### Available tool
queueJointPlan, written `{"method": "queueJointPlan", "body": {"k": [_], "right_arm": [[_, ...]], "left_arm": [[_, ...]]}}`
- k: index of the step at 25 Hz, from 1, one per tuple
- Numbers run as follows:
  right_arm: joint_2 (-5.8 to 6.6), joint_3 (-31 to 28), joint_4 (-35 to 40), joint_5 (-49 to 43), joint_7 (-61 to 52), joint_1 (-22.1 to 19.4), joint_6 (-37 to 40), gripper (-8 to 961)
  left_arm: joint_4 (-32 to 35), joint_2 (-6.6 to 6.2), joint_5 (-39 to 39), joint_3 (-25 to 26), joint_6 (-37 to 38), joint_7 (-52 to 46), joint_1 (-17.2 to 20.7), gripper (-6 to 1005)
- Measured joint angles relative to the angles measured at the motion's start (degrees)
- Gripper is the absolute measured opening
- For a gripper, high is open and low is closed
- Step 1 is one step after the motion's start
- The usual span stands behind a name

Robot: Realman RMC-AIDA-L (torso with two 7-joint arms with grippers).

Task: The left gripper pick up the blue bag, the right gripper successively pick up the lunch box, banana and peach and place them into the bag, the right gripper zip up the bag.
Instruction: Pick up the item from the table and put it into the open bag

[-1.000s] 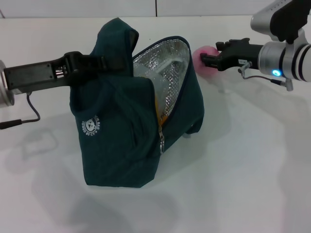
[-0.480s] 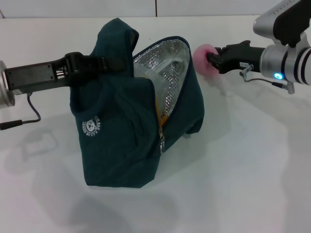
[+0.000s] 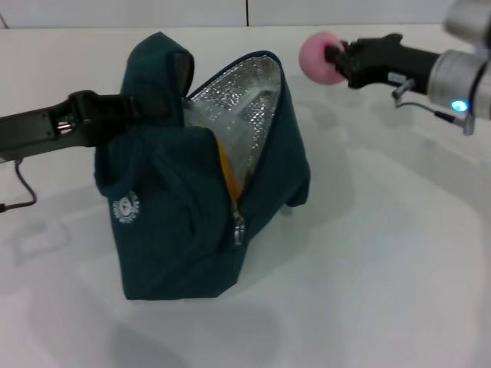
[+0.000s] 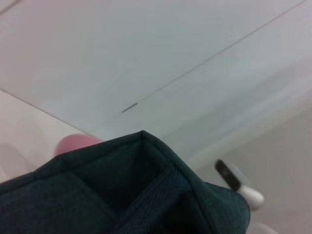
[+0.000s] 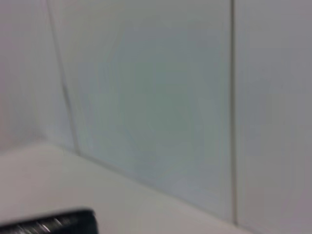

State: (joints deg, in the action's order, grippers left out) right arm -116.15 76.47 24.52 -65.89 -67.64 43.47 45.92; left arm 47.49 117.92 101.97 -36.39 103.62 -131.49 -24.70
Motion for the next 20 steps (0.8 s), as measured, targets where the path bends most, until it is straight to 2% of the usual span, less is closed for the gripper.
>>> {"method": "queueJointPlan", "body": {"k": [5, 7, 13, 16, 20], "right_arm": [[0.31, -0.43, 11.77, 2.95, -0.63, -9.4, 11.29, 90], [0.3, -0.41, 13.33, 3.98, -0.34, -10.5, 15.67, 72], [0.07, 0.46, 13.95, 6.13, 1.23, -9.8, 27.41, 46], [-0.04, 2.65, 13.86, 6.26, 1.42, -8.32, 28.29, 36], [-0.04, 7.58, 12.44, 6.9, 1.4, -5.39, 25.82, 30]], "left_arm": [[0.09, -0.18, -0.33, -0.1, 0.14, 0.3, 0.35, 29], [0.07, -0.2, -0.37, -0.06, 0.15, 0.32, 0.41, 29], [-0.14, -0.23, -0.06, -0.37, 0.19, 0.43, 0.31, 30], [-0.17, -0.22, -0.01, -0.38, 0.19, 0.5, 0.26, 30], [-0.25, -0.02, 0.09, -0.38, 0.17, 1.29, 0.37, 30]]}}
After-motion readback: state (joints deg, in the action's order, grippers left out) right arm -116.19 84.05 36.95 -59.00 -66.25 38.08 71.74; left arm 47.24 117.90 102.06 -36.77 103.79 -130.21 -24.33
